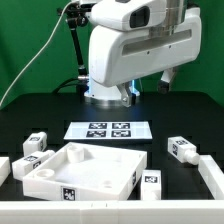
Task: Assemble one leg
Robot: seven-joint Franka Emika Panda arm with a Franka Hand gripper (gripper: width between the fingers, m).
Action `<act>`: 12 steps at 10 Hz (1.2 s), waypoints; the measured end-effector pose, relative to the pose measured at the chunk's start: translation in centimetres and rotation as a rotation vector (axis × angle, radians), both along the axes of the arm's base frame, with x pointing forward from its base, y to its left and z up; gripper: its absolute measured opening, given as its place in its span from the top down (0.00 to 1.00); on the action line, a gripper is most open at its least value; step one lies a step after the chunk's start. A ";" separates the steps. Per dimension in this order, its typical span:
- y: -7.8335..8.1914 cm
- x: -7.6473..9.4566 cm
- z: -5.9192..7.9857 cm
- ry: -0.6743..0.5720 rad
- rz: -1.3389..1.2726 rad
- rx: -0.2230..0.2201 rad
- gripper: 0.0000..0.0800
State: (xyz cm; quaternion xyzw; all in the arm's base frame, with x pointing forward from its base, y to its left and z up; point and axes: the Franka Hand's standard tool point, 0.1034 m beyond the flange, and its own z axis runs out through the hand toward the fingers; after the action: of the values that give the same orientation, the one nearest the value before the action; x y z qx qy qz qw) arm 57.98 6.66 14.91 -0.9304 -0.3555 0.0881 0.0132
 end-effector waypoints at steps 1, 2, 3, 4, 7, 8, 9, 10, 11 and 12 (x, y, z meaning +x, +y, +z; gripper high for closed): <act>0.0 0.0 0.0 0.000 -0.001 0.000 0.19; 0.0 0.0 0.0 0.000 -0.002 0.000 0.19; 0.0 0.0 0.0 0.000 -0.002 0.000 0.19; 0.0 0.0 0.0 0.000 -0.002 0.000 0.19; 1.2 -1.2 -0.5 -0.031 -0.052 -0.002 0.19; 2.0 -2.3 -0.9 -0.029 -0.062 -0.003 0.19; 3.2 -3.2 -1.6 -0.043 -0.088 -0.002 0.19; 4.4 -3.9 -2.8 -0.073 -0.097 0.011 0.19; 5.0 -4.8 -4.2 -0.077 -0.089 0.019 0.19; 4.6 -4.7 -3.9 -0.065 -0.091 0.013 0.19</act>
Offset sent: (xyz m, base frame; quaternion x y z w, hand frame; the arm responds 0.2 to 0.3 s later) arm 0.0000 0.0000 0.0000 0.0000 0.0000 0.0000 1.0000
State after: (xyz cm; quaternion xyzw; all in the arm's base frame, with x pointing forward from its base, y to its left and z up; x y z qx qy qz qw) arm 53.32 11.27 11.06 -0.9479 -0.3135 0.0550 0.0117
